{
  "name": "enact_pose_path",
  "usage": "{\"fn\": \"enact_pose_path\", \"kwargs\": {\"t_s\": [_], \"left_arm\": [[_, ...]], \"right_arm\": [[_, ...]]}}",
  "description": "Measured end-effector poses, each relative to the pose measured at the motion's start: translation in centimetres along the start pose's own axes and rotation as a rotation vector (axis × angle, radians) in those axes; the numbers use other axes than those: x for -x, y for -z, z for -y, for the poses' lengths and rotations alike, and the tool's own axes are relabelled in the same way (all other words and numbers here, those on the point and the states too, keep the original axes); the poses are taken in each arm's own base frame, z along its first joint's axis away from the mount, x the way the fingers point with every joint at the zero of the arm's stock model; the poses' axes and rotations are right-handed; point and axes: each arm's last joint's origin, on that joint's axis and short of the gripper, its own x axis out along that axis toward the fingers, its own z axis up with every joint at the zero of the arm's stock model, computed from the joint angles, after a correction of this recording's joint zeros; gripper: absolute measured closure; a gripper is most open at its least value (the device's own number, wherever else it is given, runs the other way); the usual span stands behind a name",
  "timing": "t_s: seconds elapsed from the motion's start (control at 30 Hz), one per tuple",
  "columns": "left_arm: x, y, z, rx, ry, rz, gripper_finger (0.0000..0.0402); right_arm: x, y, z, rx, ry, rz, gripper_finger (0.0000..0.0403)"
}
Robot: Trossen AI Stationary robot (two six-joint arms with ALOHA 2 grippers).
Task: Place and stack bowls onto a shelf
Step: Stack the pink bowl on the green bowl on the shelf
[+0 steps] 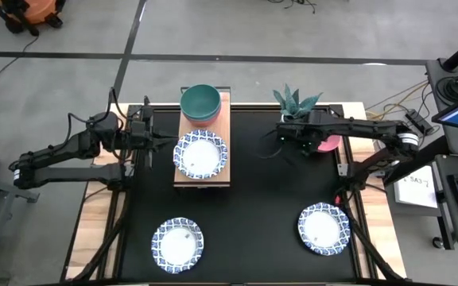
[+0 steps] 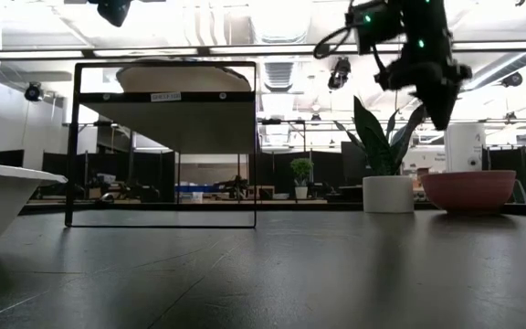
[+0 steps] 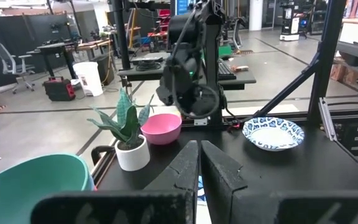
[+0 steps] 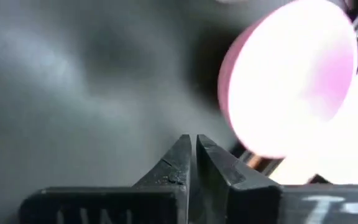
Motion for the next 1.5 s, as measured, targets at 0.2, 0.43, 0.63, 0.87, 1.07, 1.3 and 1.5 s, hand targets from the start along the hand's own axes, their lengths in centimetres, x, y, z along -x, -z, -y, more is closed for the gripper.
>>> {"fn": "enact_pose_path", "kwargs": {"t_s": [0.2,0.43,0.63,0.87,1.07,1.3,1.5], "left_arm": [[0.0,0.0,0.0,-0.002,0.000,0.001,0.0402],[0.0,0.0,0.0,-0.002,0.000,0.001,0.0402],[0.0,0.0,0.0,-0.003,0.000,0.001,0.0402],[0.0,0.0,0.0,-0.003,0.000,0.001,0.0402],[0.0,0.0,0.0,-0.003,0.000,0.002,0.0402],[0.0,0.0,0.0,-0.003,0.000,0.002,0.0402],[0.0,0.0,0.0,0.001,0.000,0.002,0.0402]], "right_arm": [[-2.5,-0.5,1.7,-0.025,-0.088,0.107,0.0373],[-5.0,-0.5,2.8,-0.047,-0.029,0.083,0.0301],[-6.5,-0.4,3.1,-0.053,0.063,0.070,0.0266],[-7.8,-0.5,2.9,-0.053,0.091,0.116,0.0268],[-9.1,-0.4,2.8,-0.057,0.093,0.119,0.0280],[-9.7,-0.3,2.7,-0.043,0.095,0.102,0.0343],[-8.5,-0.5,2.5,-0.043,-0.023,0.103,0.0390]]}}
